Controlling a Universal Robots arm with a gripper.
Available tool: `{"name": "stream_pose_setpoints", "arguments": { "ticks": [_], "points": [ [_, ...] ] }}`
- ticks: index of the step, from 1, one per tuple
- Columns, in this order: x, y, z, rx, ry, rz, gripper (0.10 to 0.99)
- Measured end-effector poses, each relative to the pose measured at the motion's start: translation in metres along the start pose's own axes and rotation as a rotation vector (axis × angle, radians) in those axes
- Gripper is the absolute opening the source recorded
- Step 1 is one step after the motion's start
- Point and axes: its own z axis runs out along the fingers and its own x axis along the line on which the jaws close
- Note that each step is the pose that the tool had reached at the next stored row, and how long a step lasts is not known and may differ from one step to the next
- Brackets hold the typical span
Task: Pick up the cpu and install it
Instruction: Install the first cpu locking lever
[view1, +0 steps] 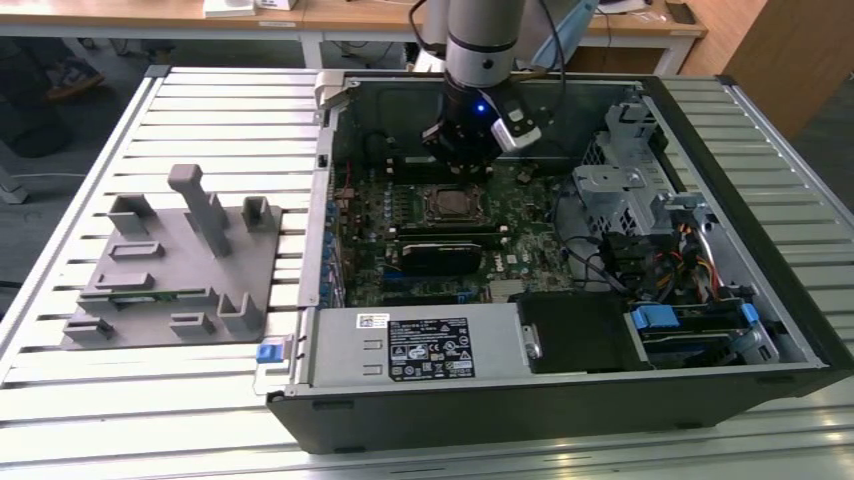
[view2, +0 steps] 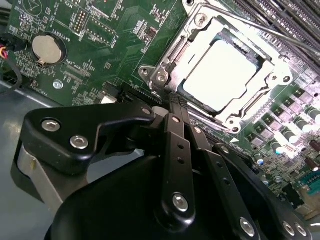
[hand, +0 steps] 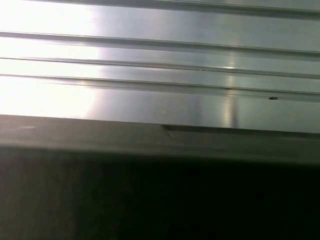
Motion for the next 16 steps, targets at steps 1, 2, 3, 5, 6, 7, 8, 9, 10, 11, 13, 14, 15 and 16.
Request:
{"name": "stream_pose_setpoints", "arguments": {
  "ticks": [1, 2, 3, 5, 6, 7, 8, 9, 10, 11, 13, 14, 15, 16],
  "points": [
    [0.0000, 0.0000, 0.0006, 0.004, 0.0002, 0.000, 0.106],
    [0.0000, -0.0001, 0.0012, 0.007, 0.0004, 0.000, 0.106],
    [0.0000, 0.0000, 0.0018, 0.009, 0.0006, 0.000, 0.106],
    [0.0000, 0.0000, 0.0028, 0.014, 0.0009, -0.001, 0.106],
    [0.0001, -0.0001, 0.0031, 0.014, 0.0009, -0.001, 0.106],
    [0.0001, -0.0001, 0.0033, 0.014, 0.0008, -0.002, 0.106],
    [0.0001, 0.0000, 0.0035, 0.014, 0.0008, -0.003, 0.106],
    [0.0001, 0.0000, 0.0037, 0.013, 0.0007, -0.004, 0.106],
    [0.0001, 0.0000, 0.0037, 0.012, 0.0007, -0.005, 0.106],
    [0.0001, 0.0000, 0.0038, 0.009, 0.0005, -0.005, 0.106],
    [0.0001, -0.0001, 0.0039, -0.001, 0.0000, -0.007, 0.106],
    [0.0001, -0.0001, 0.0039, -0.007, -0.0001, -0.008, 0.106],
    [0.0001, 0.0000, 0.0039, -0.013, -0.0004, -0.009, 0.106],
    [0.0001, -0.0001, 0.0039, -0.019, -0.0007, -0.009, 0.106]
  ]
}}
